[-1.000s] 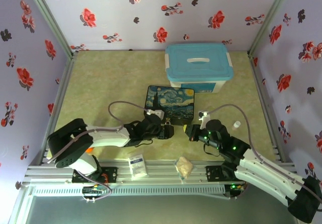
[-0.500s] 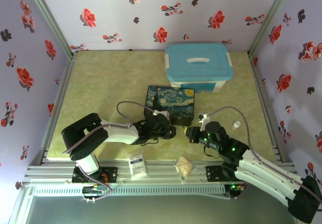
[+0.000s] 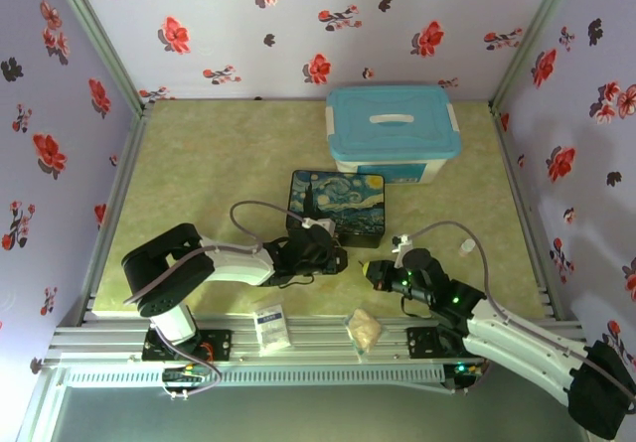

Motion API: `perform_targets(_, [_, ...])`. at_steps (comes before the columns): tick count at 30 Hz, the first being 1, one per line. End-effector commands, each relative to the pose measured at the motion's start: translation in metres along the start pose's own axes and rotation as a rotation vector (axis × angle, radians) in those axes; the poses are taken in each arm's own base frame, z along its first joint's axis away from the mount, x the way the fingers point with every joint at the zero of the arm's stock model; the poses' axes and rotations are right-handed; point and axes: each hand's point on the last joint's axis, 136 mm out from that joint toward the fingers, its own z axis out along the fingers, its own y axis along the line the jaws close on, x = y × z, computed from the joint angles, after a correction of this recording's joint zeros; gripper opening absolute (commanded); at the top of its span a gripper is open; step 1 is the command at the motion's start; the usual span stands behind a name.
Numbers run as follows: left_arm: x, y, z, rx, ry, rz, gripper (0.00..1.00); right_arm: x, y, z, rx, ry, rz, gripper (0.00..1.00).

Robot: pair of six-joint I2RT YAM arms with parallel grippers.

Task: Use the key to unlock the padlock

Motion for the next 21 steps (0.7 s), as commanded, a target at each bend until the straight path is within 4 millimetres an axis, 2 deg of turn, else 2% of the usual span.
perform_targets(1, [-0.006,0.002,-0.002,-0.004,-0.054,-0.017,0.40,-0.004,0.007,-0.003,-0.034,-0.017,0.022,0.00])
perform_targets(5, [-0.007,0.005,0.000,-0.062,-0.111,-0.010,0.46,-0.009,0.007,-0.013,-0.042,-0.060,0.006,0.00])
perform_targets(9, [-0.001,0.001,0.008,-0.101,-0.134,-0.003,0.46,-0.017,0.005,-0.023,0.004,-0.087,-0.040,0.00])
perform_targets(11, [0.003,0.006,0.011,-0.136,-0.132,-0.011,0.46,-0.018,0.007,-0.024,0.003,-0.086,-0.042,0.00])
perform_targets(15, [0.007,0.019,0.018,-0.153,-0.148,-0.052,0.43,-0.017,0.006,-0.023,0.006,-0.081,-0.032,0.00])
perform_targets(21, [0.001,0.008,0.013,-0.103,-0.177,-0.038,0.30,-0.015,0.006,-0.017,-0.035,-0.095,0.003,0.00])
